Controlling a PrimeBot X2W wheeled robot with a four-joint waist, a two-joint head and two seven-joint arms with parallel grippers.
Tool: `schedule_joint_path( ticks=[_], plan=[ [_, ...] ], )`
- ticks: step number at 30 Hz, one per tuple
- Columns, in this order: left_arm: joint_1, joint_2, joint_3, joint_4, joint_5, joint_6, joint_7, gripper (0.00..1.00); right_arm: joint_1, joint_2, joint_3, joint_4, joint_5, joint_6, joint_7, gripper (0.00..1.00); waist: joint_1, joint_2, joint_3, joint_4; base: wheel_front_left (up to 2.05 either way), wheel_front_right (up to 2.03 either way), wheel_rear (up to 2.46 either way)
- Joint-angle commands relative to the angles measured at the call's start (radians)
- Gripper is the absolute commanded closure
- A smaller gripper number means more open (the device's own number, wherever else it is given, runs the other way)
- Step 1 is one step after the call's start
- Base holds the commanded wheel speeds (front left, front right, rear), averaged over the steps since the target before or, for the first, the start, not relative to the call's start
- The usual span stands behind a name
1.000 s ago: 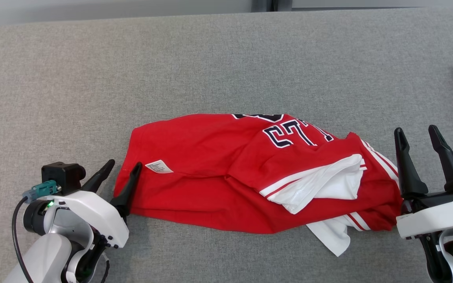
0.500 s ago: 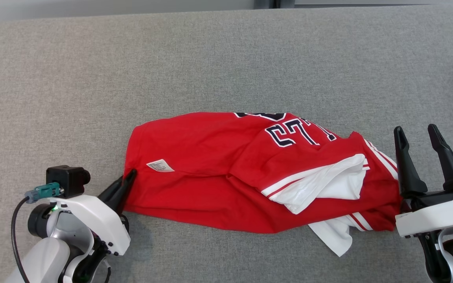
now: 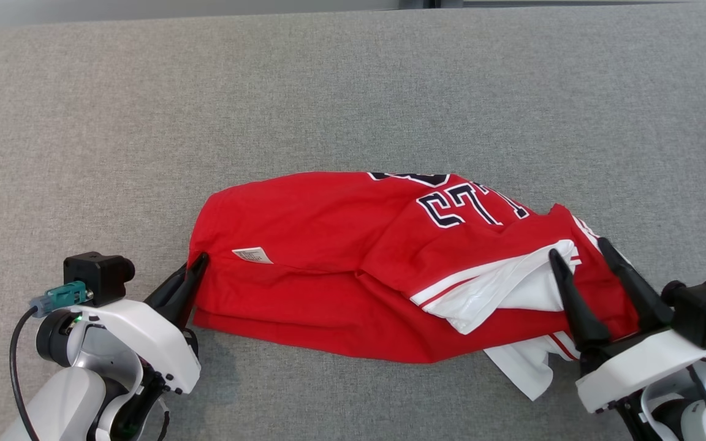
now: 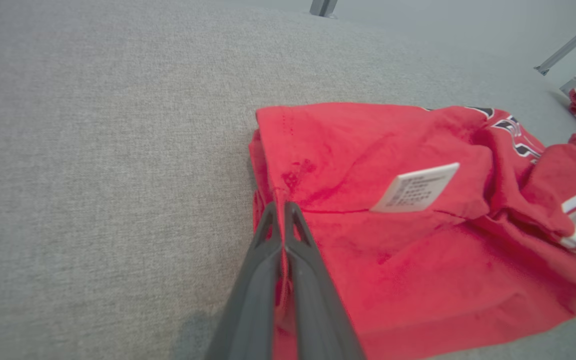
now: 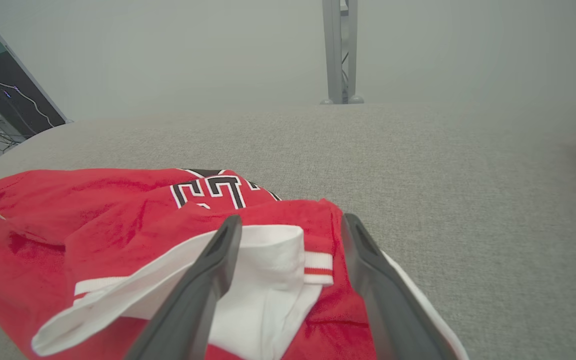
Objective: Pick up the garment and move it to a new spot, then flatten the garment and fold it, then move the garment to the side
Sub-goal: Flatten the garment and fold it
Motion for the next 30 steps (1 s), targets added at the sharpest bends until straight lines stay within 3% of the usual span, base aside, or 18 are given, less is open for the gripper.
schedule_joint_path(
  ticks=[1, 7, 8, 9, 10, 11, 21, 30],
  plan=[
    [0.004, 0.008, 0.002, -0.003, 0.004, 0.003, -0.003, 1.00, 0.011, -0.005, 0.003, 0.002, 0.006, 0.000, 0.004, 0.00, 0.0000, 0.0000, 0.001, 0.001, 0.00, 0.00, 0.00],
    [-0.008, 0.007, -0.001, -0.001, 0.005, 0.000, -0.008, 1.00, -0.015, -0.004, 0.031, 0.039, 0.030, 0.000, -0.011, 0.00, 0.0000, 0.0000, 0.006, 0.007, 0.00, 0.00, 0.00],
    [-0.010, 0.007, -0.001, -0.001, 0.005, -0.001, -0.010, 1.00, -0.022, -0.005, 0.040, 0.048, 0.036, 0.000, -0.009, 0.44, 0.0000, 0.0000, 0.007, 0.008, 0.00, 0.00, 0.00],
    [-0.012, 0.007, -0.001, -0.001, 0.005, -0.002, -0.012, 1.00, -0.028, -0.009, 0.047, 0.056, 0.044, 0.000, -0.005, 0.58, 0.0000, 0.0000, 0.007, 0.010, 0.00, 0.00, 0.00],
    [-0.013, 0.007, -0.001, -0.002, 0.008, -0.004, -0.015, 1.00, -0.032, -0.012, 0.049, 0.060, 0.050, 0.000, -0.007, 0.83, 0.0000, 0.0000, 0.007, 0.011, 0.00, 0.00, 0.00],
    [-0.015, 0.005, 0.001, -0.004, 0.009, -0.004, -0.023, 1.00, -0.036, -0.015, 0.052, 0.065, 0.058, 0.001, -0.010, 1.00, 0.0000, 0.0000, 0.007, 0.013, 0.00, 0.00, 0.00],
    [-0.035, 0.017, 0.026, -0.053, 0.049, 0.003, -0.108, 1.00, -0.079, -0.039, 0.013, 0.011, 0.056, 0.001, -0.053, 1.00, 0.0000, 0.0000, -0.020, 0.017, 0.00, 0.00, 0.00],
    [-0.104, 0.057, 0.083, -0.163, 0.097, 0.036, -0.158, 1.00, -0.218, -0.087, -0.064, -0.138, 0.024, 0.000, -0.036, 1.00, 0.0000, 0.0000, -0.056, 0.007, 0.00, 0.00, 0.00]
  ],
)
